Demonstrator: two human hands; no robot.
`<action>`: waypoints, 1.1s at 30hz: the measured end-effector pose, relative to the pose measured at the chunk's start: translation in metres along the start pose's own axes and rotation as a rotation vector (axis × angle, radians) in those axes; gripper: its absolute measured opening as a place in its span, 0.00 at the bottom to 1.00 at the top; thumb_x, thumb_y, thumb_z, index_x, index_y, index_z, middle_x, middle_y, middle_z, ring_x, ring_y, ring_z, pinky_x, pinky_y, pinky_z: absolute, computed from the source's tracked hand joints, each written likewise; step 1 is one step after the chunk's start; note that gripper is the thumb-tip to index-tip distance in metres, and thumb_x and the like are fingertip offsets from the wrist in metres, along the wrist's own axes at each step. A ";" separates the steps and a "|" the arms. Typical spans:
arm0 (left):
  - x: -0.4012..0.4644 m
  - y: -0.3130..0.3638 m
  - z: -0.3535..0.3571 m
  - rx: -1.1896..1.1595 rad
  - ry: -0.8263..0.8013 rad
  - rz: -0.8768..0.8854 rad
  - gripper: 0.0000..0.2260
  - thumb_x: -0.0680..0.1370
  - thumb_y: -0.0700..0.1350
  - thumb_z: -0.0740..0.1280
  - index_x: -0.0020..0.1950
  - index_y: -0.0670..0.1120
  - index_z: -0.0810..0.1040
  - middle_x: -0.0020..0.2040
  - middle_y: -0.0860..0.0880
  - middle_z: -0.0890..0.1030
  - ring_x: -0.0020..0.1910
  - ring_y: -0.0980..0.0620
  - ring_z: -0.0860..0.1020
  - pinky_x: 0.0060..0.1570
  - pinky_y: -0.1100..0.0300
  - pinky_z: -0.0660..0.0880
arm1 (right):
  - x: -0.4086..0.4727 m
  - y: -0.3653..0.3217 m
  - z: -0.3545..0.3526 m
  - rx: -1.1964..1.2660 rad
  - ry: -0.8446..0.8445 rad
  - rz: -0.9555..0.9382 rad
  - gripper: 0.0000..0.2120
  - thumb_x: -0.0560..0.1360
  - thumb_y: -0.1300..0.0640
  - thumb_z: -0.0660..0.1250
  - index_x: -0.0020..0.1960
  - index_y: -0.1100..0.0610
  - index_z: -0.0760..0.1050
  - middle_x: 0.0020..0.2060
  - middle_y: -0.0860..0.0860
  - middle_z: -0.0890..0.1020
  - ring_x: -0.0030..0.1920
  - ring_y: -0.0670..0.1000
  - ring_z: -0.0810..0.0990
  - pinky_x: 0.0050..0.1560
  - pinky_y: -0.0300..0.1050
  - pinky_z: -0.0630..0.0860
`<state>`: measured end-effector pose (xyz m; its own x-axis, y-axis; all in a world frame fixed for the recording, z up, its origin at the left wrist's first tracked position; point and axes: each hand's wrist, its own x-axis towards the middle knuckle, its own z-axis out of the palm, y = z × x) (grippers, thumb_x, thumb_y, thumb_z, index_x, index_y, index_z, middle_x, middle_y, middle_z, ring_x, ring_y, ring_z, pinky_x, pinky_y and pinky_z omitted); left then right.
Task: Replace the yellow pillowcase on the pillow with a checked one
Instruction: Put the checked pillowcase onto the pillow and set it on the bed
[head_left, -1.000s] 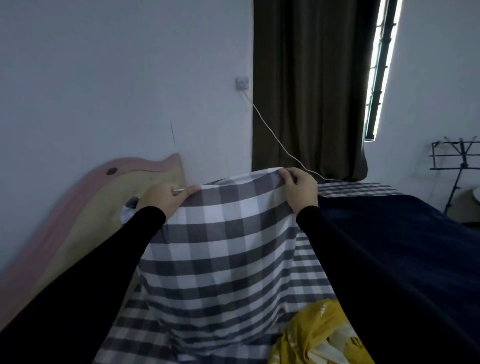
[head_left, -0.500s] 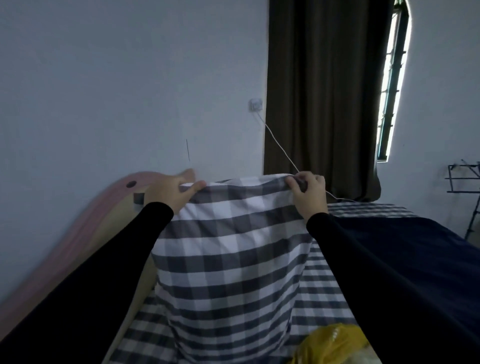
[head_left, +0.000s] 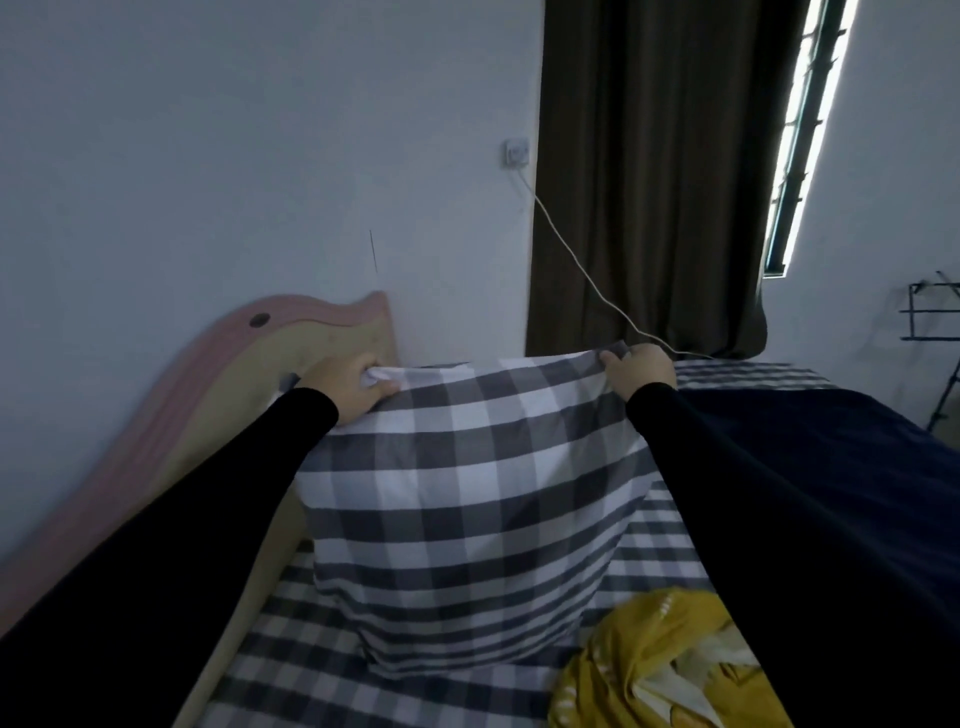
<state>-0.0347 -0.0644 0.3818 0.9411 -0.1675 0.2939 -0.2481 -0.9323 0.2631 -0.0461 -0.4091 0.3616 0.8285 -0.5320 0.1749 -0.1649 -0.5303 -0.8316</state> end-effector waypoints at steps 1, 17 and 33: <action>-0.001 -0.004 0.006 0.027 -0.041 -0.030 0.22 0.77 0.59 0.65 0.58 0.42 0.76 0.57 0.43 0.79 0.55 0.42 0.76 0.48 0.56 0.67 | 0.002 0.001 0.001 -0.030 -0.036 0.026 0.21 0.77 0.50 0.65 0.60 0.67 0.75 0.58 0.61 0.79 0.60 0.60 0.77 0.54 0.46 0.71; 0.036 0.001 0.017 -0.089 -0.042 -0.129 0.15 0.73 0.54 0.71 0.52 0.44 0.81 0.51 0.46 0.82 0.48 0.47 0.77 0.47 0.59 0.69 | -0.026 0.001 -0.015 -0.505 -0.510 -0.817 0.40 0.54 0.23 0.66 0.57 0.47 0.79 0.50 0.45 0.83 0.48 0.44 0.80 0.52 0.40 0.75; 0.016 0.042 0.026 0.003 -0.362 0.165 0.49 0.55 0.75 0.71 0.73 0.60 0.64 0.71 0.57 0.70 0.67 0.53 0.70 0.64 0.58 0.67 | 0.012 0.048 -0.008 -0.032 -0.413 -0.236 0.44 0.51 0.26 0.74 0.58 0.53 0.79 0.52 0.48 0.83 0.52 0.49 0.81 0.57 0.50 0.78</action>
<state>-0.0244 -0.1144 0.3733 0.9090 -0.4165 -0.0110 -0.4024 -0.8845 0.2361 -0.0478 -0.4463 0.3276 0.9876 -0.0915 0.1276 0.0421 -0.6288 -0.7765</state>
